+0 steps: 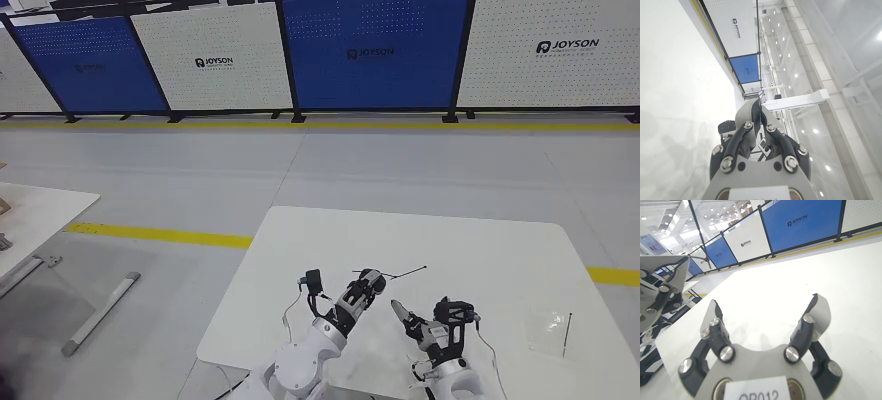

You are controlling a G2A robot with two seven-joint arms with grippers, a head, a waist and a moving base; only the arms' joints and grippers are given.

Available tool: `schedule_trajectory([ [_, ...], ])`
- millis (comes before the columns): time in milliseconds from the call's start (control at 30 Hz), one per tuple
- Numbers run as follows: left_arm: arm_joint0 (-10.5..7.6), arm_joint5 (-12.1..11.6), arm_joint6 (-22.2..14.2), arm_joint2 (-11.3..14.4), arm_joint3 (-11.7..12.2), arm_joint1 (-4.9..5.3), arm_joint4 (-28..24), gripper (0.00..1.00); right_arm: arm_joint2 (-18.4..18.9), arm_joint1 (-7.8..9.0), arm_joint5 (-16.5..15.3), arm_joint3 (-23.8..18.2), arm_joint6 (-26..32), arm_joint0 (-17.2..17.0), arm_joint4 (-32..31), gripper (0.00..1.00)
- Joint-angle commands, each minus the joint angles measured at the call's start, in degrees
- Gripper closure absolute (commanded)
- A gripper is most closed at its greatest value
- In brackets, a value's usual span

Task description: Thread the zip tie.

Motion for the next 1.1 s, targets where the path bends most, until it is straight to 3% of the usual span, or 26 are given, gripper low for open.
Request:
schedule_trajectory([
  [0,-0.17,0.4,-0.6,0.4,0.2,-0.01,0.8,1.0,0.2,-0.01,-1.5,0.1,0.7,0.1,1.8,0.0],
  [100,-0.34,0.5,-0.2,1.1,0.2,-0.16,1.5,1.0,0.4,-0.03,-1.9,0.4,1.9,0.7,2.8,0.0],
  [133,-0.39,0.5,-0.1,1.2,0.2,-0.2,1.5,1.0,0.4,-0.08,-2.0,0.6,2.2,0.9,3.3,0.06],
  [167,-0.44,0.5,0.0,1.3,0.2,-0.24,1.6,1.0,0.3,-0.12,-2.2,0.8,2.6,1.2,3.7,0.31],
  [233,-0.46,0.6,0.3,1.4,0.2,-0.27,2.0,1.0,0.3,-0.16,-2.3,1.1,2.9,1.6,4.0,0.53],
  [333,-0.39,1.0,0.7,1.6,0.1,-0.34,2.7,1.0,0.2,-0.22,-2.4,1.3,3.1,1.8,4.2,0.65],
  [600,-0.55,1.6,1.7,2.1,0.5,-0.56,3.7,1.0,-0.2,-0.15,-4.5,0.8,4.2,1.9,4.1,0.67],
  [1067,-0.52,0.7,-1.1,3.2,1.1,-0.56,6.4,1.0,-0.2,-0.09,-5.0,-0.6,3.3,1.2,3.8,0.7],
])
